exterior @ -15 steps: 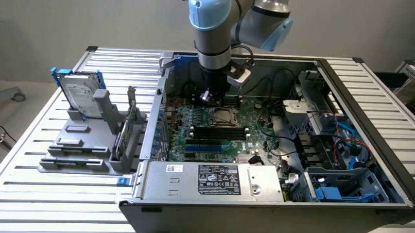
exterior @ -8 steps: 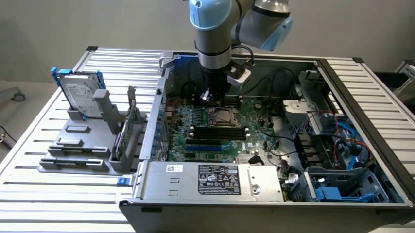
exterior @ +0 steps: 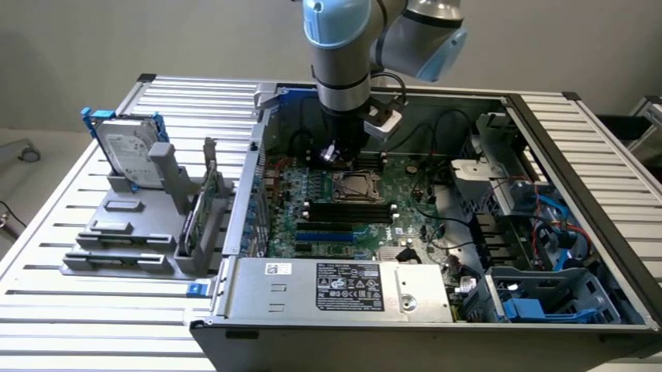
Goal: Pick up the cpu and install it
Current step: 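Install the first cpu locking lever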
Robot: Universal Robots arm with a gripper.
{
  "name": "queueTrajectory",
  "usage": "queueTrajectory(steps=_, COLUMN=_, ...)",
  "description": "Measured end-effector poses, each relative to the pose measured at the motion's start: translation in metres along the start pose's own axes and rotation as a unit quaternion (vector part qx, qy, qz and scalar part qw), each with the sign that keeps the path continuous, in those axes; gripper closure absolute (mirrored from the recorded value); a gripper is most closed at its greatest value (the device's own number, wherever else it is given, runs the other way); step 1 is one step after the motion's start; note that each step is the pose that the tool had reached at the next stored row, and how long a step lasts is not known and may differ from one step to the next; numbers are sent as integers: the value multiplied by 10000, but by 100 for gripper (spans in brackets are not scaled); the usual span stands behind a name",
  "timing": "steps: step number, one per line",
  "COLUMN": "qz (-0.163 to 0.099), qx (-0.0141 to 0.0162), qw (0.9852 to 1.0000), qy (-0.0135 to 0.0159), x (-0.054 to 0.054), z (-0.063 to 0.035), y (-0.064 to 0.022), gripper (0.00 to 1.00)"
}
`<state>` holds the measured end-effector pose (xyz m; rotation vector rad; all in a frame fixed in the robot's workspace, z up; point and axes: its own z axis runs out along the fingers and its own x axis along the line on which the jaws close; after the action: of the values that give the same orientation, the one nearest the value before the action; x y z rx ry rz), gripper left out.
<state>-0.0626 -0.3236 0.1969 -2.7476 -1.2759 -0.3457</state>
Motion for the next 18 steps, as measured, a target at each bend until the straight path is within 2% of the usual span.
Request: queueTrajectory(steps=18, qz=1, qx=4, qw=10000, qy=-3, x=9, z=15, y=37, gripper=89)
